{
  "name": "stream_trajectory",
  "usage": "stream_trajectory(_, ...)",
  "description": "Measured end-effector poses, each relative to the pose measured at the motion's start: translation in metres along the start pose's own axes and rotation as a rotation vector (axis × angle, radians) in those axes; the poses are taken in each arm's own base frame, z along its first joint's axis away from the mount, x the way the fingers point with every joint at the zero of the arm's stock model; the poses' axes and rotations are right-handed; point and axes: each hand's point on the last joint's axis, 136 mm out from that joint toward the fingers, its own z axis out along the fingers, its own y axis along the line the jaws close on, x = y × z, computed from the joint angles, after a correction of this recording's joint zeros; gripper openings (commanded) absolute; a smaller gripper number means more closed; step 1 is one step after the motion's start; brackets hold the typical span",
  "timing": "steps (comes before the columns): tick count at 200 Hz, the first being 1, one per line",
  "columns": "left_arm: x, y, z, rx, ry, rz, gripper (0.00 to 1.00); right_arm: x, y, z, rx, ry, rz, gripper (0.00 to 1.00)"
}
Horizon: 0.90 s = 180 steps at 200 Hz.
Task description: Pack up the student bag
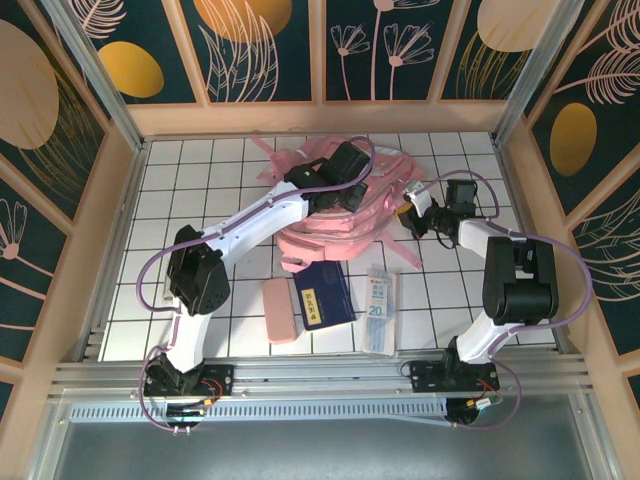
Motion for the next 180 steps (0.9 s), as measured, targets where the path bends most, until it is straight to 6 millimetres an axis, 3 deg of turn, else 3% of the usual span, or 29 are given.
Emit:
stream_trajectory(70, 0.004, 0.010, 0.001, -0.041, 0.004, -0.047, 0.00, 0.008, 0.020, -0.007, -0.109, 0.018, -0.049, 0.00)
stream_trajectory(119, 0.011, 0.014, 0.001, -0.048, -0.001, -0.093, 0.00, -0.018, 0.037, -0.015, -0.234, -0.004, -0.079, 0.00)
stream_trajectory(180, 0.013, 0.016, 0.006, -0.048, -0.013, -0.152, 0.00, -0.017, 0.091, -0.001, -0.406, 0.064, -0.109, 0.00)
